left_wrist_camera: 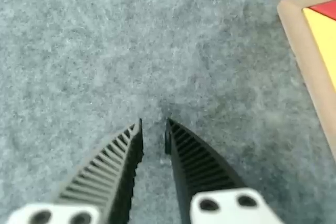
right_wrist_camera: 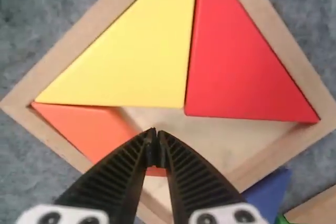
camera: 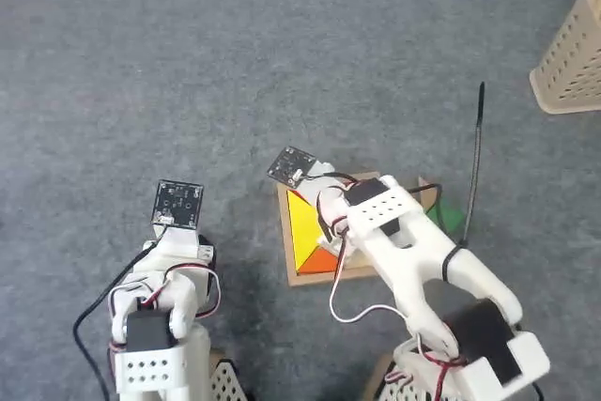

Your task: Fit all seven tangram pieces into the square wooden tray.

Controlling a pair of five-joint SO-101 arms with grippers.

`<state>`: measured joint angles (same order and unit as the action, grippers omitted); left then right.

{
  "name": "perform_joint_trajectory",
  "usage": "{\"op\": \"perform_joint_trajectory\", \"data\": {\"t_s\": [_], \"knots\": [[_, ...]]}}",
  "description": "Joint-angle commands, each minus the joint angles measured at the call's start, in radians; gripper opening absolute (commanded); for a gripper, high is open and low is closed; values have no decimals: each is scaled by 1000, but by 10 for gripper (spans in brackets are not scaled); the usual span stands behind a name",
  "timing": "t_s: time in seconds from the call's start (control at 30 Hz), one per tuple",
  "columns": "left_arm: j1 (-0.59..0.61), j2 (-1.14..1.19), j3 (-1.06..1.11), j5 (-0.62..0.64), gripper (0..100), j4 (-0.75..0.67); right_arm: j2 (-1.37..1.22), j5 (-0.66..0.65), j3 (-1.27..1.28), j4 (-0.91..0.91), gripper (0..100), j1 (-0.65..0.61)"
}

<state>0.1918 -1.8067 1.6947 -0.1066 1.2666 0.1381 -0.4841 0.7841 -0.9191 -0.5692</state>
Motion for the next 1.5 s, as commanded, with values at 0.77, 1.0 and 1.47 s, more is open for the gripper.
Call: {"op": "perform_joint_trajectory", "data": {"t_s": [0.77, 1.0, 1.47], "knots": [[-3, -21, -10, 8, 71, 0, -142, 298, -400, -104, 177, 455], [-3, -21, -10, 8, 71, 0, -298, 299, -503, -105, 175, 512], [-3, -21, -10, 8, 71, 0, -414, 298, -506, -82, 173, 524]]}}
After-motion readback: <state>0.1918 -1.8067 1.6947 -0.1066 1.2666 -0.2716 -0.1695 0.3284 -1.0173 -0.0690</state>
